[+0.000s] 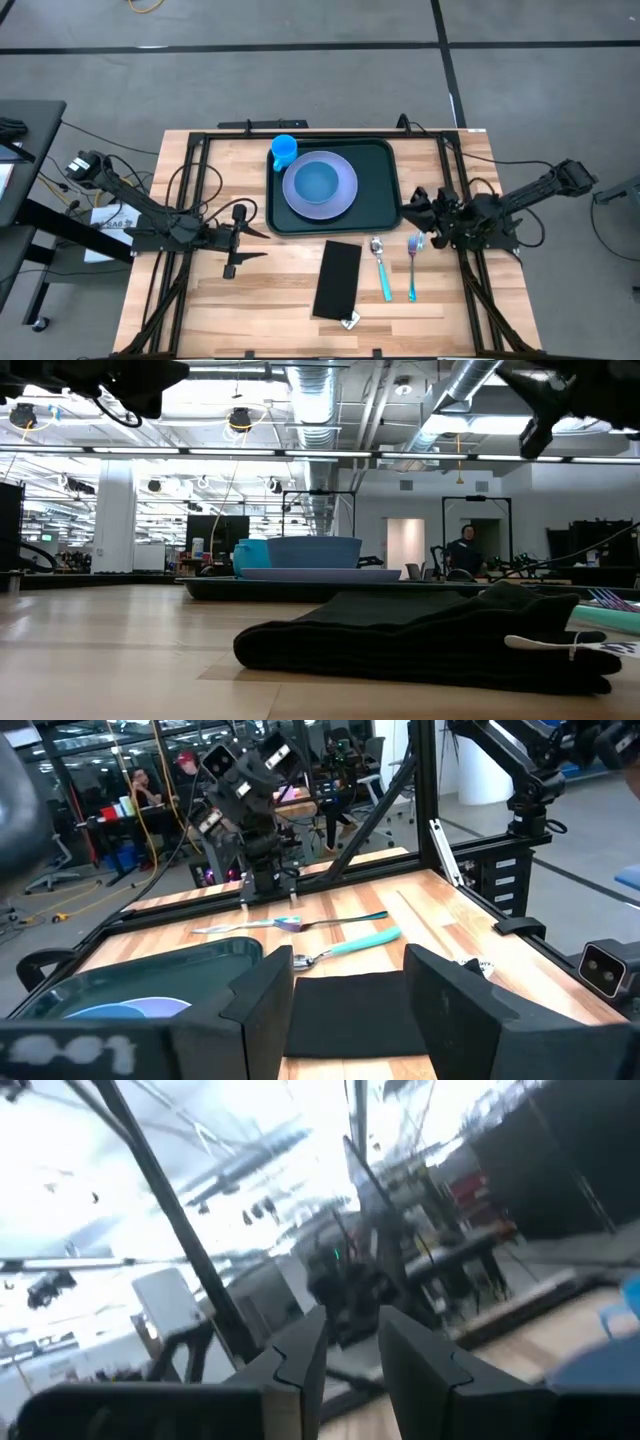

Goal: Set up tray
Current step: Put the black table napkin to the right of the purple plate on the black serving tray

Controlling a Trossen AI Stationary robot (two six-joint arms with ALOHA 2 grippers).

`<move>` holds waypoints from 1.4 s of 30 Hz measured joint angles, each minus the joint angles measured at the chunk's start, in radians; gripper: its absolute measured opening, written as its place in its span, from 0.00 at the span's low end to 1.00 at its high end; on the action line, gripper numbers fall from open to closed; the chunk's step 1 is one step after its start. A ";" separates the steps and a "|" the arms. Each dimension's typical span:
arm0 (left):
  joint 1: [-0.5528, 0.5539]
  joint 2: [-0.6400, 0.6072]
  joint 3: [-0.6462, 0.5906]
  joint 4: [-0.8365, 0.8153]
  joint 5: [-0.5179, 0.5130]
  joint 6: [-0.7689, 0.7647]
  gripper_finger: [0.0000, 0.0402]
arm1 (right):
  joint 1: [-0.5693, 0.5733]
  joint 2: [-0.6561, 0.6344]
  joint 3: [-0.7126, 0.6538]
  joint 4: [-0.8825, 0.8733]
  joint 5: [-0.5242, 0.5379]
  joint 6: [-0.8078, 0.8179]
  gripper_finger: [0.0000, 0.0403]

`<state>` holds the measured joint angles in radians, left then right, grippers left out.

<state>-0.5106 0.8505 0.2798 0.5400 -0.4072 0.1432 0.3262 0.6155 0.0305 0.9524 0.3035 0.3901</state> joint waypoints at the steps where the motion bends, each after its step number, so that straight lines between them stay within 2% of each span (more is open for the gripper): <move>1: 0.000 0.000 0.000 0.000 0.000 0.000 0.45 | -0.008 0.003 0.017 0.000 -0.002 -0.008 0.22; 4: 0.000 0.000 0.000 0.000 0.000 0.000 0.45 | -0.033 0.032 0.119 -0.109 -0.033 -0.022 0.22; 7: 0.000 0.000 0.000 0.000 0.000 0.006 0.45 | -0.045 0.117 0.278 -0.338 -0.038 -0.040 0.22; 15: 0.000 0.000 0.000 0.000 0.000 0.016 0.45 | -0.053 0.506 0.750 -0.961 -0.042 -0.110 0.22; 20: 0.000 0.000 0.000 -0.008 0.000 0.006 0.45 | -0.028 0.764 0.995 -1.293 -0.072 -0.114 0.22; 27: 0.000 0.000 0.000 -0.013 0.000 0.005 0.45 | 0.038 1.061 1.229 -1.487 -0.149 -0.148 0.22; 33: 0.000 0.000 0.000 -0.013 0.001 0.002 0.45 | 0.076 1.235 1.388 -1.650 -0.163 -0.155 0.22; 42: 0.000 0.000 0.000 -0.012 0.007 -0.037 0.45 | 0.066 1.403 1.614 -1.774 -0.404 -0.156 0.22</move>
<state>-0.5106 0.8509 0.2802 0.5278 -0.4000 0.1067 0.3923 2.0181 1.6449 -0.8214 -0.1006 0.2338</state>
